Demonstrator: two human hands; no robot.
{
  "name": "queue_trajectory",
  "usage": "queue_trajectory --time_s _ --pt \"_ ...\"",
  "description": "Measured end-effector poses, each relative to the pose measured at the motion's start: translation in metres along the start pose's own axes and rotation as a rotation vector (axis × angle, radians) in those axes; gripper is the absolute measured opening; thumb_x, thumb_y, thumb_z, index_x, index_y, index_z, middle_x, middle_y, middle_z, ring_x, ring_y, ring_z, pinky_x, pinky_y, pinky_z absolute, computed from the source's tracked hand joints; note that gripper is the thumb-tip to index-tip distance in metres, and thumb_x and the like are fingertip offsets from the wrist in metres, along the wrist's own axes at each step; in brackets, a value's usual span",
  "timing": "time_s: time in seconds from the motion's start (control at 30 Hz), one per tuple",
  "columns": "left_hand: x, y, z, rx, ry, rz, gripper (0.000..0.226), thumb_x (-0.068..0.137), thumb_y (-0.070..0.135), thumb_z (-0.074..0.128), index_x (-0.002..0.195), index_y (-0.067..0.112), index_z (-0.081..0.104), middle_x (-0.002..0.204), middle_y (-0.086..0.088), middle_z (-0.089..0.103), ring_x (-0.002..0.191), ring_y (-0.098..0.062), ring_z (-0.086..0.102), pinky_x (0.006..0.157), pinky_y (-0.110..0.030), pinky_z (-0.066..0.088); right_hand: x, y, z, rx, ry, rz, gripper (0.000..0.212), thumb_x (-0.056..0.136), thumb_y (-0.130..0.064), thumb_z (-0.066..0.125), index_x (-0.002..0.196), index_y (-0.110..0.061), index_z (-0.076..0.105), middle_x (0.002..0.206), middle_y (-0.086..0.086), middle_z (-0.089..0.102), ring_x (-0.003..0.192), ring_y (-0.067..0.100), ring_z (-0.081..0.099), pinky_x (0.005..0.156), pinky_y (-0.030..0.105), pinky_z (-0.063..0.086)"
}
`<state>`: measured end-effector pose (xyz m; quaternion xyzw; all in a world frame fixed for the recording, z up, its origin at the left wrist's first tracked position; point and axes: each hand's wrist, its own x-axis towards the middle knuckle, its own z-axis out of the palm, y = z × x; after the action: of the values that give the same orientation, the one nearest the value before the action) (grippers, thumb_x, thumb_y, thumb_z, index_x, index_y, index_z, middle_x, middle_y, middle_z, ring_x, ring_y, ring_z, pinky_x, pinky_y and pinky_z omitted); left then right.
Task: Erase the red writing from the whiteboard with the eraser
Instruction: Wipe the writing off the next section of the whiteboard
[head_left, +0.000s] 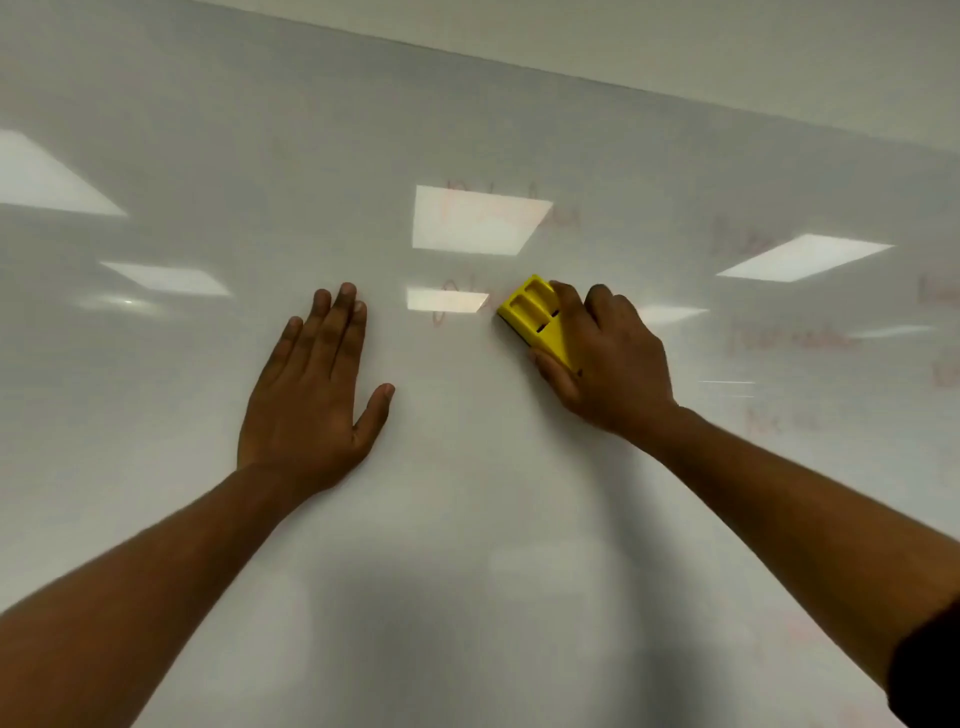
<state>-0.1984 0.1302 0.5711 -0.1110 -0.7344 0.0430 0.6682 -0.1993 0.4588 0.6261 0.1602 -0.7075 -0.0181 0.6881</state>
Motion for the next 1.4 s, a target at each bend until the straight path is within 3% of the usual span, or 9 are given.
queue_trajectory --time_s 0.07,0.17,0.23,0.43,0.63,0.83,1.03,1.23,1.4 --pt "0.0 0.0 0.001 -0.001 0.006 0.006 0.083 0.106 0.056 0.028 0.17 0.01 0.005 0.18 -0.006 0.0 0.166 -0.022 -0.001 0.135 -0.043 0.01 0.009 0.024 -0.002 -0.012 0.013 0.064 0.072 0.09 -0.064 0.052 0.147 -0.022 0.041 0.111 0.008 0.048 0.094 0.032 0.054 0.061 0.034 0.041" --pt "0.0 0.0 0.002 0.009 0.016 0.011 0.083 0.105 0.056 0.029 0.17 0.01 0.004 0.18 -0.006 0.0 0.166 -0.022 -0.001 0.135 -0.044 0.011 0.035 0.053 -0.005 0.022 0.08 0.461 0.07 0.089 -0.061 0.056 0.144 -0.018 0.043 0.115 0.015 0.05 0.103 0.041 0.056 0.072 0.04 0.042" --pt "0.001 -0.001 0.003 0.014 0.014 0.014 0.083 0.105 0.056 0.028 0.17 0.01 0.004 0.18 -0.005 0.0 0.166 -0.021 -0.001 0.135 -0.043 0.009 0.041 0.037 -0.006 0.022 0.098 0.545 0.07 0.09 -0.06 0.055 0.142 -0.015 0.044 0.118 0.017 0.051 0.107 0.043 0.055 0.076 0.044 0.046" --pt "0.0 -0.001 0.004 0.017 0.028 0.02 0.082 0.105 0.054 0.03 0.17 0.01 0.006 0.18 -0.005 0.002 0.166 -0.022 0.001 0.135 -0.042 0.008 0.005 -0.005 -0.001 0.029 -0.006 -0.165 0.071 0.091 -0.062 0.054 0.146 -0.018 0.044 0.11 0.01 0.05 0.094 0.034 0.052 0.058 0.041 0.053" --pt "0.0 0.001 0.003 0.012 0.024 0.006 0.083 0.105 0.054 0.03 0.17 0.01 0.006 0.18 -0.005 0.002 0.166 -0.021 0.001 0.135 -0.041 0.008 0.043 0.027 -0.008 0.034 0.098 0.504 0.069 0.091 -0.059 0.057 0.145 -0.018 0.043 0.118 0.016 0.051 0.107 0.041 0.055 0.075 0.044 0.047" --pt "-0.001 0.001 0.003 0.025 0.04 0.008 0.082 0.105 0.053 0.032 0.17 0.009 0.009 0.179 -0.006 0.005 0.166 -0.022 0.003 0.135 -0.043 0.01 0.01 -0.046 0.005 0.048 0.035 -0.186 0.07 0.089 -0.058 0.057 0.144 -0.016 0.048 0.112 0.011 0.052 0.094 0.034 0.053 0.054 0.039 0.051" --pt "-0.001 0.001 0.003 0.026 0.022 -0.002 0.082 0.105 0.055 0.03 0.17 0.011 0.006 0.18 -0.004 0.002 0.166 -0.021 0.001 0.135 -0.04 0.006 0.055 -0.034 0.002 0.105 0.107 0.431 0.071 0.089 -0.059 0.058 0.146 -0.021 0.043 0.118 0.01 0.051 0.104 0.033 0.054 0.069 0.035 0.041" --pt "0.0 0.002 0.002 0.036 0.032 0.005 0.082 0.104 0.052 0.032 0.17 0.008 0.011 0.179 -0.007 0.006 0.166 -0.023 0.005 0.135 -0.042 0.01 0.026 -0.079 0.011 0.054 0.071 -0.178 0.072 0.087 -0.06 0.059 0.145 -0.018 0.049 0.115 0.009 0.053 0.096 0.032 0.054 0.054 0.035 0.047" --pt "-0.002 0.001 0.004 0.034 0.037 0.006 0.082 0.104 0.053 0.031 0.17 0.01 0.009 0.179 -0.005 0.004 0.166 -0.022 0.004 0.135 -0.041 0.009 0.071 -0.044 0.001 0.061 0.066 0.331 0.071 0.09 -0.058 0.058 0.148 -0.02 0.042 0.12 0.011 0.052 0.104 0.034 0.055 0.067 0.035 0.039"
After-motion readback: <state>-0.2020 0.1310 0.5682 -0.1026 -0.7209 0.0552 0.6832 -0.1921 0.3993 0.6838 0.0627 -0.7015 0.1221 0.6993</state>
